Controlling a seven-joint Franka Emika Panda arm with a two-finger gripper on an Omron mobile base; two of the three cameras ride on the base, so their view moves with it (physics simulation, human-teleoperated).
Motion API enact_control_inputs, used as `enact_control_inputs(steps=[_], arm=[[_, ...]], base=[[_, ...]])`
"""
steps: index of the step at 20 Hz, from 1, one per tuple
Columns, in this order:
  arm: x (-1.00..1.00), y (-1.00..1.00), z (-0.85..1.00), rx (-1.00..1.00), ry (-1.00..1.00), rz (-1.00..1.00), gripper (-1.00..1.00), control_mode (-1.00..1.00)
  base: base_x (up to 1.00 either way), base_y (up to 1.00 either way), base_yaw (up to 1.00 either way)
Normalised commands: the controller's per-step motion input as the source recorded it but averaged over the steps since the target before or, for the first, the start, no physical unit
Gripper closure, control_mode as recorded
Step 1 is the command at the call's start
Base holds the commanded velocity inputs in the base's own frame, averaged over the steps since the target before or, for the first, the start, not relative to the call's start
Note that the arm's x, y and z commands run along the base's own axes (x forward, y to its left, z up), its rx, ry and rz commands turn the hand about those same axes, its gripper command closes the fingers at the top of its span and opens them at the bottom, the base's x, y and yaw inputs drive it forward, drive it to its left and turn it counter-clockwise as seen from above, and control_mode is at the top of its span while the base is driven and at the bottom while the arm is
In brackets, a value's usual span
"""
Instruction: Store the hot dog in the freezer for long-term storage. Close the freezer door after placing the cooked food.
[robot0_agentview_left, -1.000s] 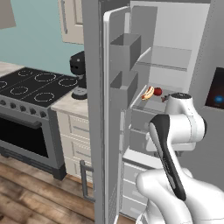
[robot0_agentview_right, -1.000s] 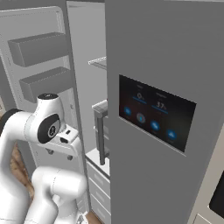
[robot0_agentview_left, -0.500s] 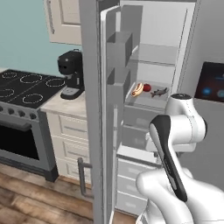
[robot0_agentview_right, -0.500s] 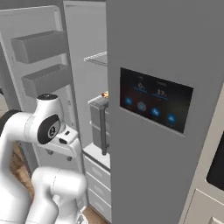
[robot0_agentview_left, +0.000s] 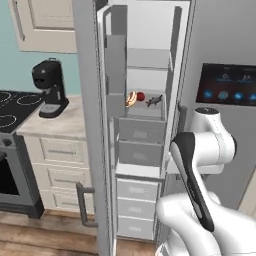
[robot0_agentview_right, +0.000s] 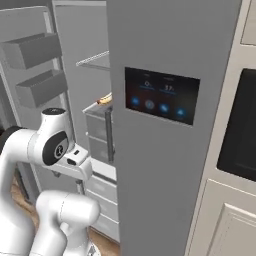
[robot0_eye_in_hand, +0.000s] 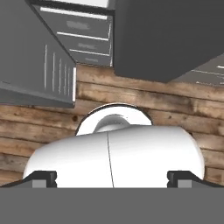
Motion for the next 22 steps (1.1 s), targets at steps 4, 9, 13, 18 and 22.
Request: enact_control_inputs(steps=[4, 9, 13, 18, 22], arm=[[0.00, 0.00, 0.00, 0.00, 0.00, 0.00, -1.00, 1.00], [0.00, 0.00, 0.00, 0.00, 0.00, 0.00, -1.00, 1.00], [0.00, 0.00, 0.00, 0.00, 0.00, 0.00, -1.00, 1.00], [0.00, 0.00, 0.00, 0.00, 0.00, 0.00, -1.00, 1.00], [0.00, 0.00, 0.00, 0.00, 0.00, 0.00, -1.00, 1.00]], base=[[-0.63, 0.26, -0.44], [-0.52, 0.74, -0.30], [-0.23, 0.71, -0.17], [-0.37, 0.32, -0.14], [-0.47, 0.15, -0.18]])
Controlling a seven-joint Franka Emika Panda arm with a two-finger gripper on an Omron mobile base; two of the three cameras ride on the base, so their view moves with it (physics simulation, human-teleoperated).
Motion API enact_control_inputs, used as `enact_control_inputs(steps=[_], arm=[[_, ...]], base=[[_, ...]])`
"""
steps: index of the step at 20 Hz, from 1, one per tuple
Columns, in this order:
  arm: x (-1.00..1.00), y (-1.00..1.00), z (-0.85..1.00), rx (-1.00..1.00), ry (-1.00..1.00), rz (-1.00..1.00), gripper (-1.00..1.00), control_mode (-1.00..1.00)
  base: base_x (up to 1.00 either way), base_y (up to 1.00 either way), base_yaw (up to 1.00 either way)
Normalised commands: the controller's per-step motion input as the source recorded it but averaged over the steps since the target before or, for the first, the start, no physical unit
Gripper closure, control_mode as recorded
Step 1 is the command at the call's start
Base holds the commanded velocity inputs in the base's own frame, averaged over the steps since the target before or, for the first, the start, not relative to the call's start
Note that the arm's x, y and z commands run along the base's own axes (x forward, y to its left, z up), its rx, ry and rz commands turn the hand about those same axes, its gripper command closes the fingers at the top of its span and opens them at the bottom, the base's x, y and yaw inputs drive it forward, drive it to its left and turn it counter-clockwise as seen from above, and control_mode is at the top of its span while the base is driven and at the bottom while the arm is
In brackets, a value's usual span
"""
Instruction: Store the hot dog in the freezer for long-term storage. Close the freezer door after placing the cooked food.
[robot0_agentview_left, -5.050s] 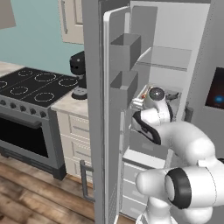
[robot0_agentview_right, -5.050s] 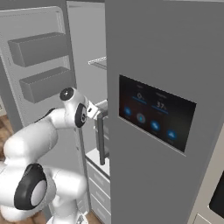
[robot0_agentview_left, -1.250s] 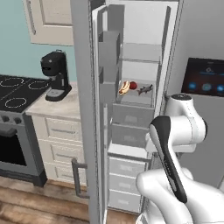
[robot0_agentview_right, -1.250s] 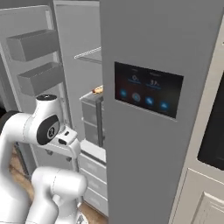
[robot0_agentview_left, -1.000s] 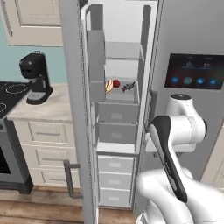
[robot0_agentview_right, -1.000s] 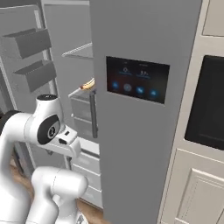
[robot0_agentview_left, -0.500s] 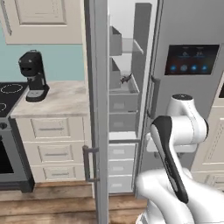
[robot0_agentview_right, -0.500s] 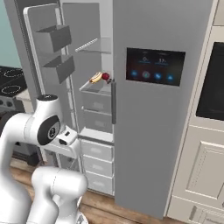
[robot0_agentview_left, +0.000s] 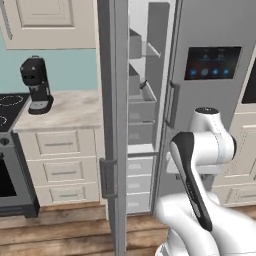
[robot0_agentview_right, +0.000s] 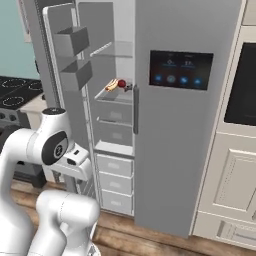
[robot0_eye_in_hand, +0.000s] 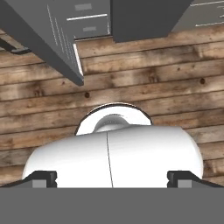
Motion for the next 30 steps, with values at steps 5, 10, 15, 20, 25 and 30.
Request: enact_control_inputs(steps=[5, 10, 15, 20, 25, 30], arm=[[0.00, 0.00, 0.00, 0.00, 0.00, 0.00, -1.00, 1.00], [0.00, 0.00, 0.00, 0.00, 0.00, 0.00, -1.00, 1.00], [0.00, 0.00, 0.00, 0.00, 0.00, 0.00, -1.00, 1.00], [0.00, 0.00, 0.00, 0.00, 0.00, 0.00, -1.00, 1.00], [0.00, 0.00, 0.00, 0.00, 0.00, 0.00, -1.00, 1.00], [0.00, 0.00, 0.00, 0.00, 0.00, 0.00, -1.00, 1.00]], base=[[-0.40, 0.31, -0.17], [-0.31, 0.35, -0.16], [-0.32, 0.32, -0.16], [-0.07, 0.49, -0.07], [0.00, 0.43, -0.03], [0.00, 0.01, 0.00]])
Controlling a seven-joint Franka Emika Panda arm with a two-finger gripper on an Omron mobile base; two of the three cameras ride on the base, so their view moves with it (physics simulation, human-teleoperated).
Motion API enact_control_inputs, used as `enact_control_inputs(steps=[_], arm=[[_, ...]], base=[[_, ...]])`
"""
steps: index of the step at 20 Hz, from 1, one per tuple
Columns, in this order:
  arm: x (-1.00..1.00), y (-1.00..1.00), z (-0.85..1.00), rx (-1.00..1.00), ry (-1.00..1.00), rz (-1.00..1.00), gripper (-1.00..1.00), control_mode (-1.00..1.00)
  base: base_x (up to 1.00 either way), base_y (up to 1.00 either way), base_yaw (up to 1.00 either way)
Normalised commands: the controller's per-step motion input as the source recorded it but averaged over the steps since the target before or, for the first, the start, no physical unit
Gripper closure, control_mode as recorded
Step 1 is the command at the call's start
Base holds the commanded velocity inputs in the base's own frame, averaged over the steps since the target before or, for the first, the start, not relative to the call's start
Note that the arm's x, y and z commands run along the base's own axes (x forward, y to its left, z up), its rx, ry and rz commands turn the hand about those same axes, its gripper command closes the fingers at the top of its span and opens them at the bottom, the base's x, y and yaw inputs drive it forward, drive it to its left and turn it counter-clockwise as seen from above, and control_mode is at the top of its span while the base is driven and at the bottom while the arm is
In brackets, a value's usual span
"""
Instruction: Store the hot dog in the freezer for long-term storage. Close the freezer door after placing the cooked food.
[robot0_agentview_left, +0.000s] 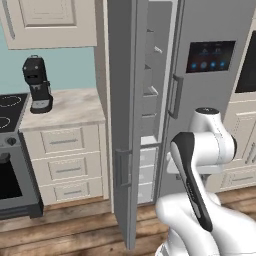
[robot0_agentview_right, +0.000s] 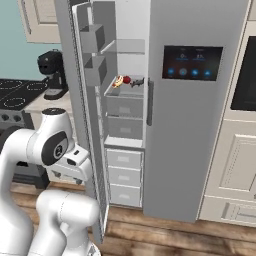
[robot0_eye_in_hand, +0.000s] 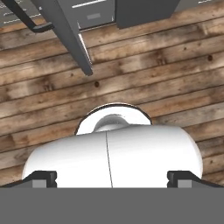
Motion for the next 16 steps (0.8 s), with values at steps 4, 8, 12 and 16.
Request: enact_control_inputs(steps=[4, 8, 12, 16], arm=[[0.00, 0.00, 0.00, 0.00, 0.00, 0.00, -1.00, 1.00], [0.00, 0.00, 0.00, 0.00, 0.00, 0.00, -1.00, 1.00], [0.29, 0.10, 0.00, -0.01, -0.02, 0.00, -1.00, -1.00], [0.60, 0.35, 0.00, -0.05, -0.02, -0.05, -1.00, -1.00]], base=[[0.00, 0.01, 0.00], [0.03, 0.16, 0.00], [0.03, 0.06, 0.00], [0.00, 0.00, 0.00]])
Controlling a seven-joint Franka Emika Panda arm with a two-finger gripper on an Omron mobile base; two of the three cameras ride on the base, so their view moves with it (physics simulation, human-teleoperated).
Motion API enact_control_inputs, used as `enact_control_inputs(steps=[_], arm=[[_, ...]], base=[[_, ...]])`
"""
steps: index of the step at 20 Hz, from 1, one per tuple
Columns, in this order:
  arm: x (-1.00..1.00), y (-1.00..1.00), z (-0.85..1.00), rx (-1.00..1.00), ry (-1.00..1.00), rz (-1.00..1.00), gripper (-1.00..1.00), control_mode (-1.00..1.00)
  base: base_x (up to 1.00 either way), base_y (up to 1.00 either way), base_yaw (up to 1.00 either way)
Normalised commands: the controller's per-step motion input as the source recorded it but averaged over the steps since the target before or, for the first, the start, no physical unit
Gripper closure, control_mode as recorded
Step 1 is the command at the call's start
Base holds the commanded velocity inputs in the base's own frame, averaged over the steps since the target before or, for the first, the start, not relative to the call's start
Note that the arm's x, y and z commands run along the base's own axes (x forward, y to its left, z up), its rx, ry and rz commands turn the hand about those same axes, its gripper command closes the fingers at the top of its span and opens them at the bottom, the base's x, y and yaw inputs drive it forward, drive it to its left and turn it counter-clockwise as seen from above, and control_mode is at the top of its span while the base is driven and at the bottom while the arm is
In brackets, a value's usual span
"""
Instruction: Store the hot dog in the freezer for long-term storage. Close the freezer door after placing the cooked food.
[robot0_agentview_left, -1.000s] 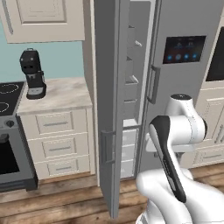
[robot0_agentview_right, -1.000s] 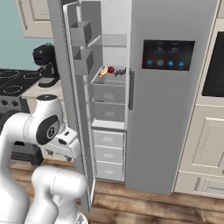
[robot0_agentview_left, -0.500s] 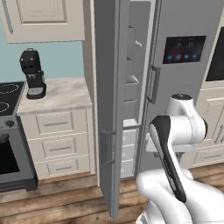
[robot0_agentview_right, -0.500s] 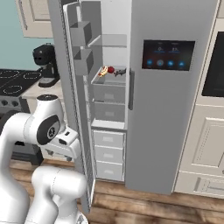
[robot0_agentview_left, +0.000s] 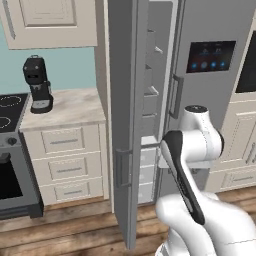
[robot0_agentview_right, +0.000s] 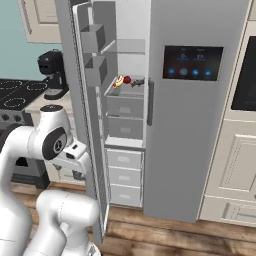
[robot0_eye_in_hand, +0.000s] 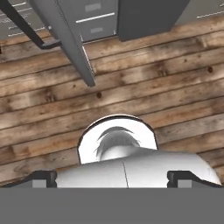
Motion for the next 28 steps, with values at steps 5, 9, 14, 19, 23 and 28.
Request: enact_control_inputs(steps=[5, 9, 14, 19, 23, 28], arm=[[0.51, 0.73, 0.00, -0.13, -0.19, -0.28, -1.00, -1.00], [0.77, 0.68, 0.10, -0.25, 0.00, -0.37, -1.00, -1.00], [0.73, 0.67, 0.29, -0.28, -0.20, -0.22, -1.00, -1.00], [0.51, 0.38, 0.39, -0.21, -0.04, -0.20, -1.00, -1.00], [0.62, 0.12, 0.23, -0.15, -0.03, -0.21, -1.00, -1.00], [0.37, 0.01, 0.01, -0.09, -0.29, -0.09, -1.00, -1.00]], base=[[0.00, 0.00, 0.00], [0.00, 0.00, 0.00], [0.00, 0.00, 0.00], [0.00, 0.00, 0.00], [0.00, 0.00, 0.00], [0.00, 0.00, 0.00]])
